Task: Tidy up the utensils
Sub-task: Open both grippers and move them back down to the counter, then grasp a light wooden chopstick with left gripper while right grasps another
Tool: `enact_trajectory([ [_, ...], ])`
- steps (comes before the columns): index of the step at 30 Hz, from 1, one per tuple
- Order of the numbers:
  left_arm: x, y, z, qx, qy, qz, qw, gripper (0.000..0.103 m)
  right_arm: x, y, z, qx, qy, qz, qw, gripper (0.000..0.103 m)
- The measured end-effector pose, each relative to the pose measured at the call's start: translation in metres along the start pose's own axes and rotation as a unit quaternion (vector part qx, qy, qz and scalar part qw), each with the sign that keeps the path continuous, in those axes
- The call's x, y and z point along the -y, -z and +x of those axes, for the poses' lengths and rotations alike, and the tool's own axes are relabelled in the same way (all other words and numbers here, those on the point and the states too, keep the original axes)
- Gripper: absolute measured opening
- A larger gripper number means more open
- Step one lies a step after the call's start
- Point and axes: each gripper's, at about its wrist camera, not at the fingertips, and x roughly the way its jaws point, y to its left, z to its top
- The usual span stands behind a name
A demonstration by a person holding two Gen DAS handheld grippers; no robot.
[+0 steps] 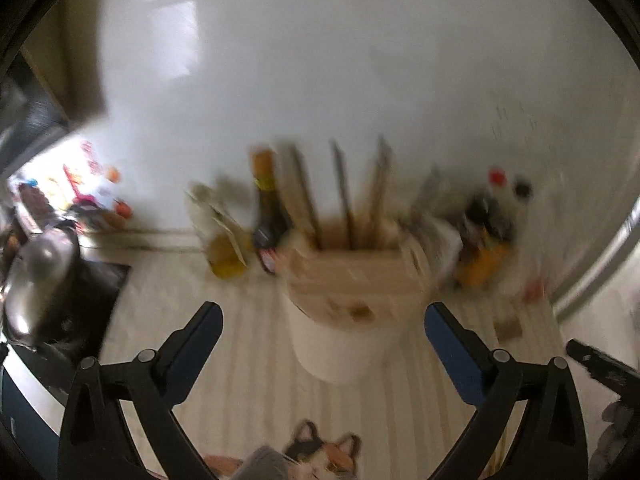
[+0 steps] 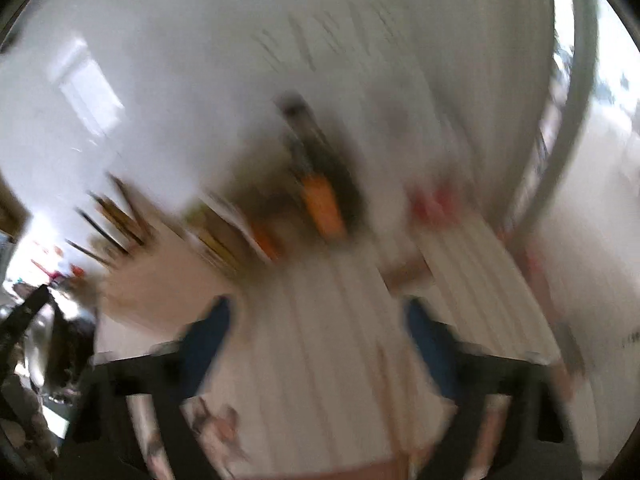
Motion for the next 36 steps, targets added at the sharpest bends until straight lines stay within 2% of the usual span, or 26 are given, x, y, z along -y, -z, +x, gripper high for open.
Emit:
enact_trajectory([
  [3, 0.034, 0.025, 0.031, -0.04, 0.003, 0.028, 0.9988, 0.103, 0.038, 0.023, 0.043, -0.06, 0.021, 0.018, 0.998, 0.05],
  [8, 0.082, 0.063, 0.07, -0.094, -0.009, 0.085, 0.9919, 0.103, 0.068, 0.06, 0.102, -0.138, 0.043, 0.004, 0.989, 0.049],
  [12, 0.107, 0.09, 0.091, -0.13, -0.018, 0.117, 0.9845, 0.103, 0.073, 0.084, 0.126, -0.171, 0.061, -0.017, 0.983, 0.048],
  [14, 0.115, 0.1, 0.097, -0.14, -0.02, 0.13, 0.9814, 0.103, 0.073, 0.093, 0.134, -0.183, 0.072, -0.033, 0.98, 0.032],
  [15, 0.119, 0.103, 0.099, -0.144, -0.024, 0.135, 0.9801, 0.103, 0.072, 0.094, 0.133, -0.176, 0.077, -0.043, 0.981, 0.028],
  [17, 0.128, 0.108, 0.102, -0.152, -0.022, 0.143, 0.9777, 0.103, 0.072, 0.096, 0.132, -0.171, 0.097, -0.061, 0.979, 0.007],
  [21, 0.153, 0.12, 0.109, -0.18, -0.009, 0.155, 0.9713, 0.103, 0.095, 0.093, 0.122, -0.165, 0.092, -0.033, 0.981, 0.007],
  [25, 0.191, 0.139, 0.116, -0.234, 0.038, 0.158, 0.9586, 0.098, 0.137, 0.089, 0.105, -0.158, 0.095, 0.019, 0.983, 0.007],
  [26, 0.201, 0.146, 0.119, -0.248, 0.049, 0.161, 0.9541, 0.092, 0.15, 0.089, 0.1, -0.154, 0.1, 0.034, 0.982, 0.007],
  [28, 0.225, 0.161, 0.127, -0.281, 0.071, 0.172, 0.9414, 0.088, 0.171, 0.09, 0.093, -0.15, 0.107, 0.055, 0.981, 0.007],
  [30, 0.245, 0.176, 0.134, -0.312, 0.091, 0.177, 0.9289, 0.074, 0.188, 0.088, 0.087, -0.145, 0.114, 0.073, 0.98, 0.007],
  [32, 0.26, 0.187, 0.139, -0.331, 0.096, 0.189, 0.9196, 0.068, 0.204, 0.087, 0.079, -0.139, 0.12, 0.09, 0.979, 0.007],
  [34, 0.272, 0.196, 0.14, -0.335, 0.095, 0.203, 0.9152, 0.064, 0.217, 0.086, 0.073, -0.137, 0.124, 0.101, 0.978, 0.007],
  [36, 0.282, 0.199, 0.137, -0.324, 0.091, 0.219, 0.9158, 0.064, 0.226, 0.086, 0.068, -0.132, 0.128, 0.114, 0.976, 0.007],
])
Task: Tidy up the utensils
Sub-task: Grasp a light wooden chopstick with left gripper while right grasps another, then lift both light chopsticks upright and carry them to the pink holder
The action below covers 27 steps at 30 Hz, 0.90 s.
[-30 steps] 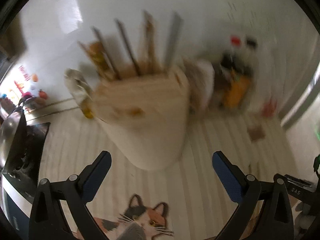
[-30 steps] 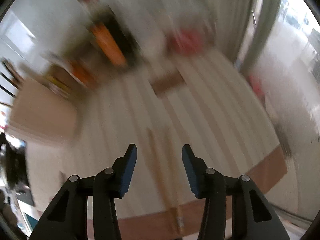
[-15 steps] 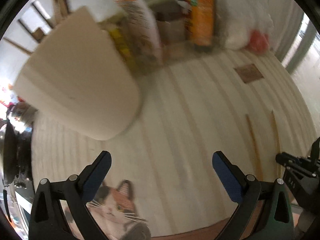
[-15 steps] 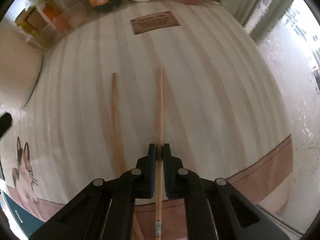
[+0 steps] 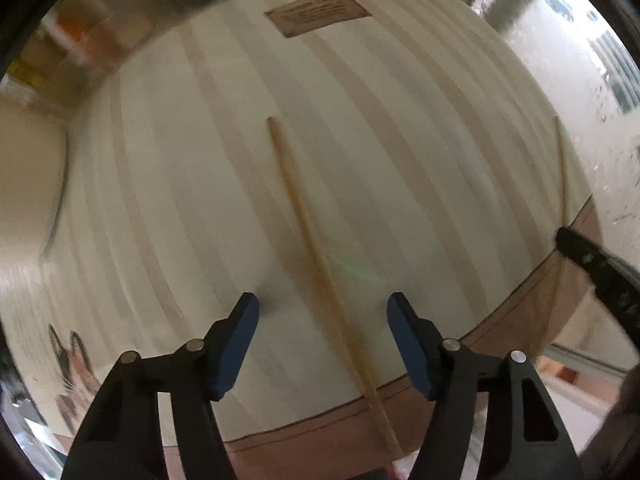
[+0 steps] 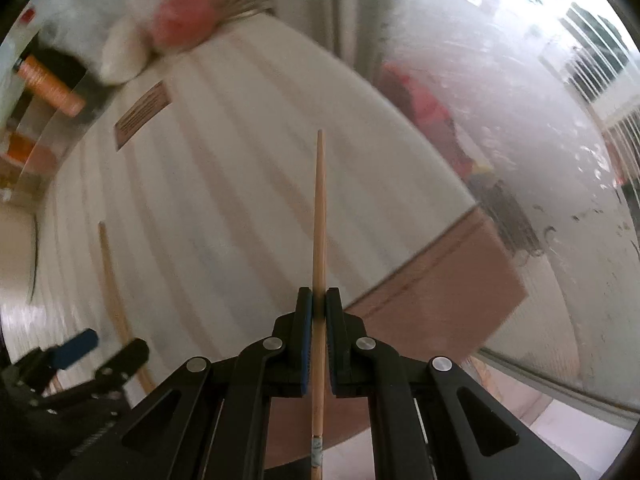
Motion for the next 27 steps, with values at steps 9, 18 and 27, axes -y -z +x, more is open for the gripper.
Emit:
enact_trajectory([
  [9, 0.015, -0.003, -0.009, 0.011, 0.007, 0.03, 0.9995, 0.008, 0.013, -0.002, -0.02, 0.015, 0.003, 0.016, 1.0, 0.007],
  [18, -0.029, 0.0, -0.025, 0.026, 0.014, 0.01, 0.9995, 0.005, -0.025, 0.0, -0.033, 0.031, -0.029, -0.005, 0.999, 0.007],
  [27, -0.069, 0.015, -0.071, 0.076, 0.02, -0.017, 0.9968, 0.005, -0.07, 0.001, -0.056, 0.05, -0.076, -0.034, 0.995, 0.007],
])
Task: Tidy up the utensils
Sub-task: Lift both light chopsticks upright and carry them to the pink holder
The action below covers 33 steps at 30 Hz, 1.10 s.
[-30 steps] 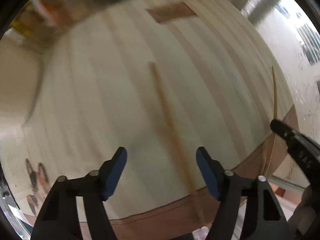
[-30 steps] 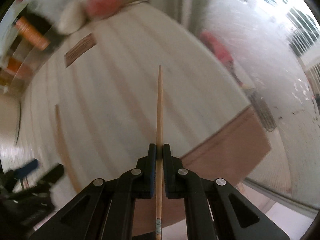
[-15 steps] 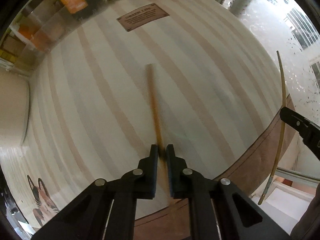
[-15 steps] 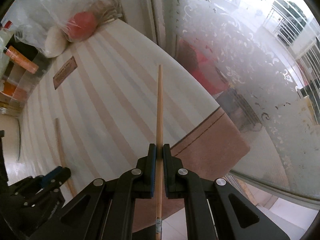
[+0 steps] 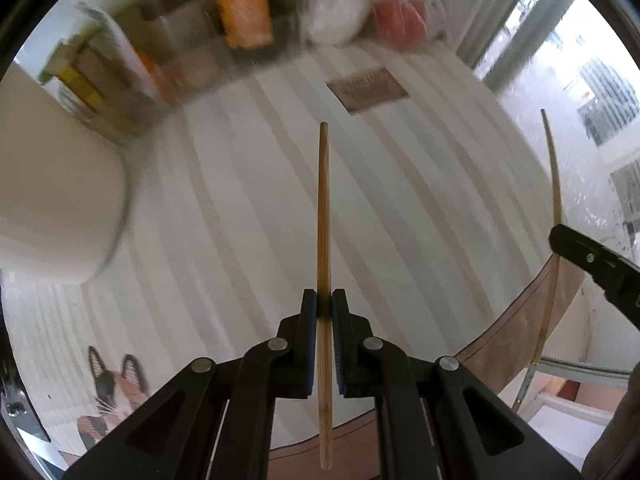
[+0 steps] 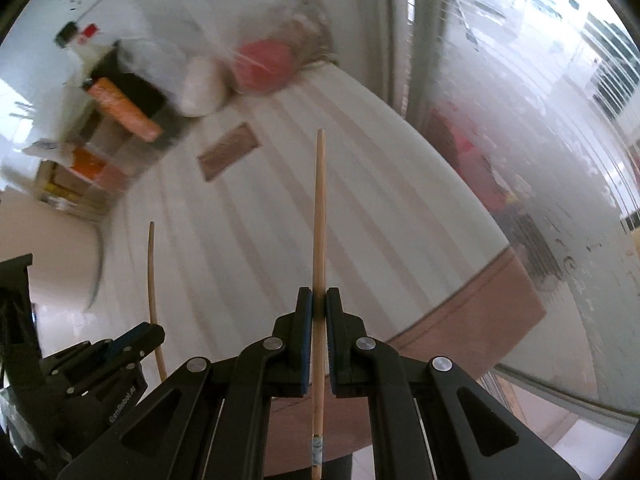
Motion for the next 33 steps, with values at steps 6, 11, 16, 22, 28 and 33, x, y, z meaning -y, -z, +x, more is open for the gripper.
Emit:
enact_trajectory([
  [6, -0.013, -0.007, -0.037, 0.04, 0.001, -0.016, 0.9991, 0.005, -0.023, -0.001, -0.018, 0.019, -0.026, -0.012, 0.999, 0.007],
  [11, -0.035, -0.019, -0.074, 0.082, -0.001, -0.027, 0.9963, 0.005, -0.042, -0.004, -0.041, 0.043, -0.049, -0.021, 0.998, 0.007],
  [16, -0.053, -0.026, -0.108, 0.128, -0.016, -0.043, 0.9907, 0.005, -0.065, -0.009, -0.061, 0.068, -0.065, -0.037, 0.995, 0.007],
  [22, -0.083, -0.03, -0.146, 0.175, -0.032, -0.077, 0.981, 0.005, -0.095, -0.021, -0.084, 0.098, -0.086, -0.056, 0.99, 0.007],
  [28, -0.101, -0.025, -0.191, 0.223, -0.034, -0.097, 0.9693, 0.005, -0.131, -0.035, -0.113, 0.129, -0.11, -0.091, 0.981, 0.007],
  [33, -0.113, -0.024, -0.22, 0.258, -0.041, -0.112, 0.9588, 0.005, -0.159, -0.043, -0.134, 0.149, -0.13, -0.113, 0.974, 0.007],
])
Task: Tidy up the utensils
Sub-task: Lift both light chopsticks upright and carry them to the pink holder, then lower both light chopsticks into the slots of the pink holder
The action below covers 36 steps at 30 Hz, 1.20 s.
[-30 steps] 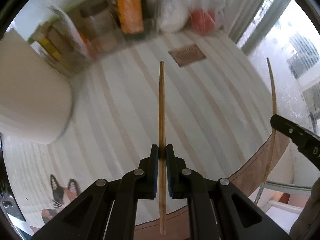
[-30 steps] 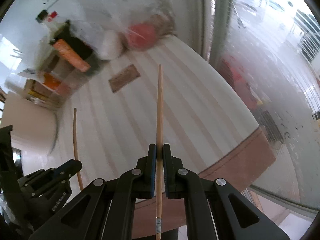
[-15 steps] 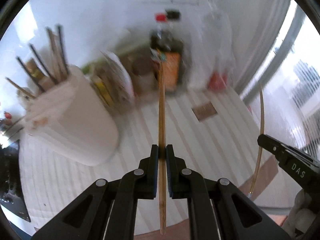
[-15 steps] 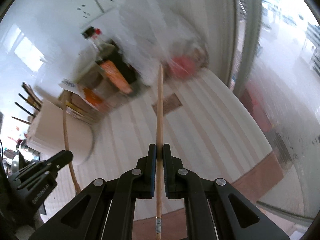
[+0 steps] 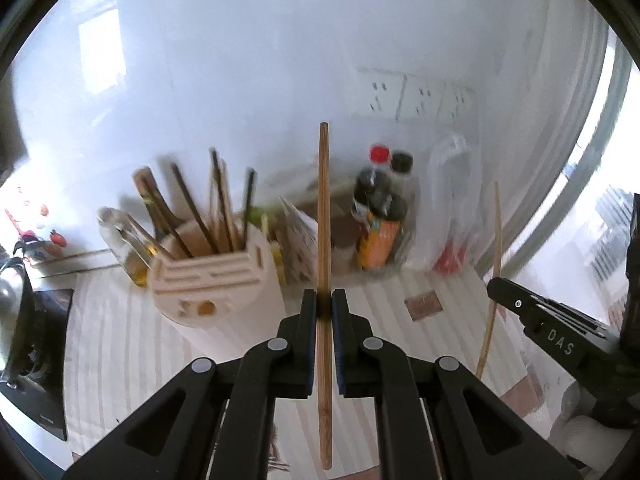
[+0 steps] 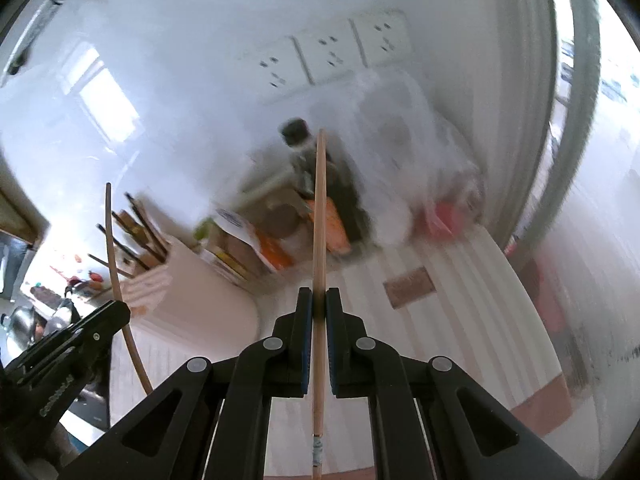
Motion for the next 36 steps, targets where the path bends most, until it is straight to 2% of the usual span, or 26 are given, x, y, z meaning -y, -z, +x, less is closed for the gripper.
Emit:
enact_trajectory([
  [9, -0.048, -0.028, -0.021, 0.044, -0.039, -0.055, 0.9967, 0.005, -0.058, -0.028, -0.008, 0.028, -0.037, -0.039, 0.998, 0.007],
  [19, -0.094, -0.056, -0.027, 0.074, -0.085, -0.098, 0.9888, 0.005, -0.121, -0.055, 0.007, 0.06, -0.057, -0.078, 0.994, 0.007],
  [27, -0.121, -0.081, -0.015, 0.09, -0.11, -0.101, 0.9846, 0.005, -0.158, -0.081, 0.033, 0.09, -0.077, -0.083, 0.989, 0.007],
  [36, -0.135, -0.094, 0.007, 0.091, -0.109, -0.089, 0.9859, 0.005, -0.198, -0.076, 0.065, 0.13, -0.107, -0.107, 0.98, 0.007],
])
